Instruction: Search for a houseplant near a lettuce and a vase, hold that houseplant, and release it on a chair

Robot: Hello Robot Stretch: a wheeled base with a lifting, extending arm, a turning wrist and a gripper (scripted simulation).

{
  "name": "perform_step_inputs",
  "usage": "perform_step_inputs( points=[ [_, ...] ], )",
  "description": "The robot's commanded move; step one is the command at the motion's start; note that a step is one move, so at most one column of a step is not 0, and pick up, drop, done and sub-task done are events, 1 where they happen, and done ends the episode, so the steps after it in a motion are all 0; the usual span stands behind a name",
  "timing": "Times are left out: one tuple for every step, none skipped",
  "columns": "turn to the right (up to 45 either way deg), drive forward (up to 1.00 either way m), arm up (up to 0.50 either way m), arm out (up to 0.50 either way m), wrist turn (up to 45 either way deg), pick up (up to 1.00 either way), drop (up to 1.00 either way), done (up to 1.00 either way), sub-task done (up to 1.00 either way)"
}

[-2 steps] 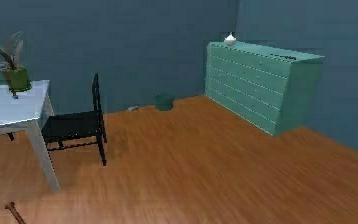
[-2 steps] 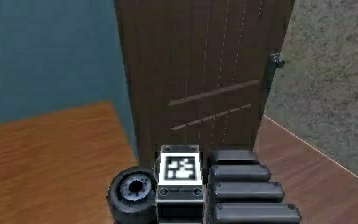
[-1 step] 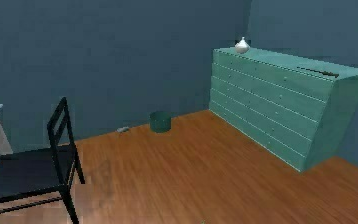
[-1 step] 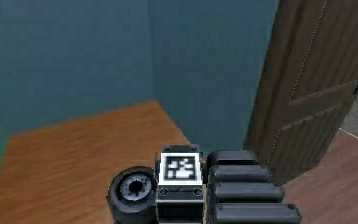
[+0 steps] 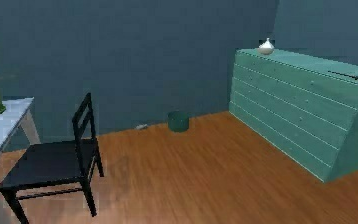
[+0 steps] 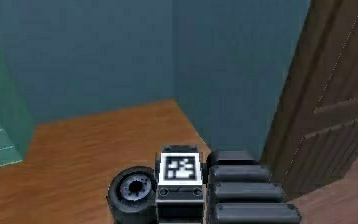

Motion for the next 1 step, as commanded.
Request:
perform_step_inputs(
  points=[
    [0.0,0.85,0.00,0.00,0.0,0.00,0.00,0.00,0.00]
  ],
)
